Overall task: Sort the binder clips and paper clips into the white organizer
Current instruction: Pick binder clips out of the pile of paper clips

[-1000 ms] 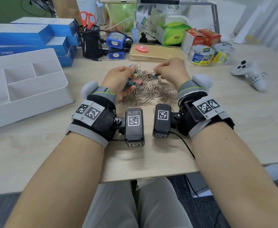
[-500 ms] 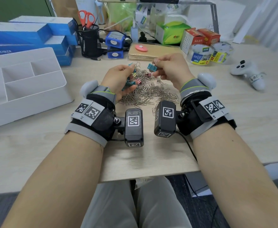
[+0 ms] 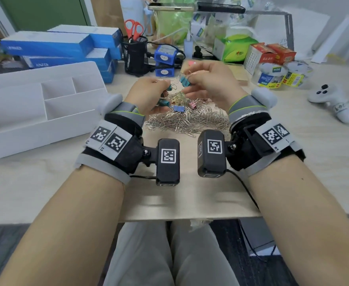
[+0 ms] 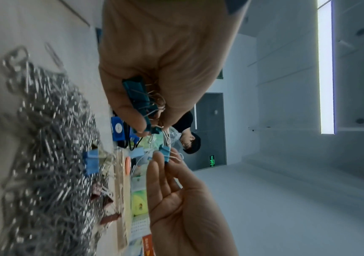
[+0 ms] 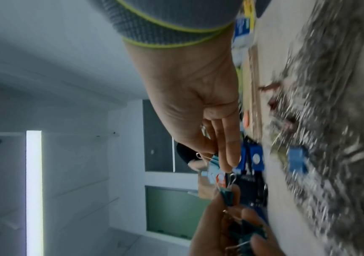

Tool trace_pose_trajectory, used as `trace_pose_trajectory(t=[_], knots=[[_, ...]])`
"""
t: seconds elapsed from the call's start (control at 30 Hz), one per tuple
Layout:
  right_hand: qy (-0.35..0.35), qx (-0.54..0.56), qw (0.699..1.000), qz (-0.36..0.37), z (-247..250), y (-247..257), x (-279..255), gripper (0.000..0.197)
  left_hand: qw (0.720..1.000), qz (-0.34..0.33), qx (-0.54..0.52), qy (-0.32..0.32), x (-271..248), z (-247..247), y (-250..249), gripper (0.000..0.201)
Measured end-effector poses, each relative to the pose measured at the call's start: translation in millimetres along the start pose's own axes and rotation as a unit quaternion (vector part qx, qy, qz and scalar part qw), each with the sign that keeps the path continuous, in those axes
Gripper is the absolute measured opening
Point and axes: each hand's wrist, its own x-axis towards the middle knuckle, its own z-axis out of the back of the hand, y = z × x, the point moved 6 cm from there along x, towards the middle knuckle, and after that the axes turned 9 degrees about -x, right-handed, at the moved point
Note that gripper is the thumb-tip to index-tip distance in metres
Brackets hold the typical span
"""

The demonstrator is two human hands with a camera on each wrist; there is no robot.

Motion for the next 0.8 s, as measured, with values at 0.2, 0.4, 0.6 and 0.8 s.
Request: trace_pose_trajectory(t=[0.2, 0.4, 0.6, 0.8], knots=[[0.038, 0.016, 0.999, 0.029, -56.1, 40.6, -0.2, 0.012, 0.998, -0.035, 0.010, -0.056, -16.7, 52.3, -11.9, 0.025], [0.081, -0.027, 0.995, 0.050, -111.1, 61.1, 4.9, 0.020, 0.990, -0.044, 0.018, -0.133, -30.2, 118.5, -21.8, 0.026], [0.130, -0.097, 0.984, 0.070, -173.5, 82.8, 8.1, 0.022, 0.966, -0.060, 0.073, -0.240, -41.2, 197.8, -27.8, 0.032], [0.186, -0.104, 0.973, 0.086, -240.6, 97.9, 2.0, 0.018, 0.937, -0.043, 0.134, -0.318, -48.9, 257.8, -23.5, 0.035]])
